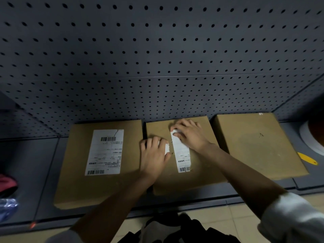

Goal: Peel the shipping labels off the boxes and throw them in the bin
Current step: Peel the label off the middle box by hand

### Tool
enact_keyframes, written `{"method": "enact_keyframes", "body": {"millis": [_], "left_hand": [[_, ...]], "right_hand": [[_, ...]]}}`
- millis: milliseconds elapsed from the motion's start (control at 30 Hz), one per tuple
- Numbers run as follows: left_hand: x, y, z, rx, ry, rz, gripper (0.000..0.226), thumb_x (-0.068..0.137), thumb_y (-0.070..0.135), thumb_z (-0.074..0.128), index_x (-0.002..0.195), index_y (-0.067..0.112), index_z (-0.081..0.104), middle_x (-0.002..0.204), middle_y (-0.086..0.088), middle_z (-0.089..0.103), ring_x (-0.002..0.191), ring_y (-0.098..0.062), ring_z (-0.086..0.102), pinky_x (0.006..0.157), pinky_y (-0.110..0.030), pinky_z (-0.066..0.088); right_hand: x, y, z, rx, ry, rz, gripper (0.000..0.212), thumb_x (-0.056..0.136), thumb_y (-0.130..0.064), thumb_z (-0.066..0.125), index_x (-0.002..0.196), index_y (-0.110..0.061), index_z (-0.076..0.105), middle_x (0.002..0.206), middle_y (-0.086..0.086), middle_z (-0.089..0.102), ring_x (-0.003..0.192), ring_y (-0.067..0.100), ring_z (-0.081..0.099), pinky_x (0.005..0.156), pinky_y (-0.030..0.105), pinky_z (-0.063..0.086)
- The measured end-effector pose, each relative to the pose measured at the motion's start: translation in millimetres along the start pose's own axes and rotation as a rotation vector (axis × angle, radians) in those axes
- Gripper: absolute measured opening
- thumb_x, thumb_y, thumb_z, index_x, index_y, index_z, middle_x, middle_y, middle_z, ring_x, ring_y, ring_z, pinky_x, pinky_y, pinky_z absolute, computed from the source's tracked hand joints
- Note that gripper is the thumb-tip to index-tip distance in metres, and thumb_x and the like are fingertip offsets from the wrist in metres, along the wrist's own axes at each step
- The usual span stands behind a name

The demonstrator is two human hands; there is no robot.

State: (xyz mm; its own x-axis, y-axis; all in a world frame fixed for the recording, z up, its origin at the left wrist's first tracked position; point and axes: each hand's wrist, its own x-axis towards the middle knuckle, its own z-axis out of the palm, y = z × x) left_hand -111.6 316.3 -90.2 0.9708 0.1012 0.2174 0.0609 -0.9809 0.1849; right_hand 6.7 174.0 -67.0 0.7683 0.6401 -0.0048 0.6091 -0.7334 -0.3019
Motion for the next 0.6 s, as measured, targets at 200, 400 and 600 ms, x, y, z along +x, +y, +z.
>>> {"method": "enact_keyframes", "body": {"millis": [200,400,600], "left_hand": [[0.2,-0.9,-0.1,0.002,-0.006,0.003,0.029,0.076,0.033,0.051,0.1,0.019,0.058,0.095,-0.004,0.053,0.088,-0.023,0.047,0.084,-0.041,0.039],[-0.5,-0.5,-3.4,-0.065,0.033,0.034,0.033,0.077,0.037,0.04,0.097,0.019,0.059,0.093,-0.004,0.054,0.087,-0.024,0.049,0.086,-0.041,0.036],[-0.4,3.4,-0.7,-0.156,0.07,0.117,0.03,0.074,0.036,0.048,0.094,0.018,0.06,0.091,-0.003,0.056,0.084,-0.024,0.051,0.077,-0.035,0.032]], "right_hand": [[-4.5,-3.1,-1.5,0.012,0.021,-0.03,0.009,0.089,-0.024,0.057,0.097,-0.025,0.061,0.117,-0.004,0.054,0.107,0.023,0.049,0.081,0.031,0.024],[-48.9,-3.8,-5.7,0.075,-0.02,-0.059,0.033,0.084,-0.038,0.064,0.115,-0.029,0.059,0.122,-0.007,0.057,0.118,0.018,0.05,0.093,0.032,0.031],[-91.8,-15.4,-8.4,0.071,-0.116,-0.034,0.046,0.078,-0.046,0.066,0.12,-0.03,0.056,0.127,-0.008,0.053,0.119,0.015,0.046,0.097,0.03,0.035]]}}
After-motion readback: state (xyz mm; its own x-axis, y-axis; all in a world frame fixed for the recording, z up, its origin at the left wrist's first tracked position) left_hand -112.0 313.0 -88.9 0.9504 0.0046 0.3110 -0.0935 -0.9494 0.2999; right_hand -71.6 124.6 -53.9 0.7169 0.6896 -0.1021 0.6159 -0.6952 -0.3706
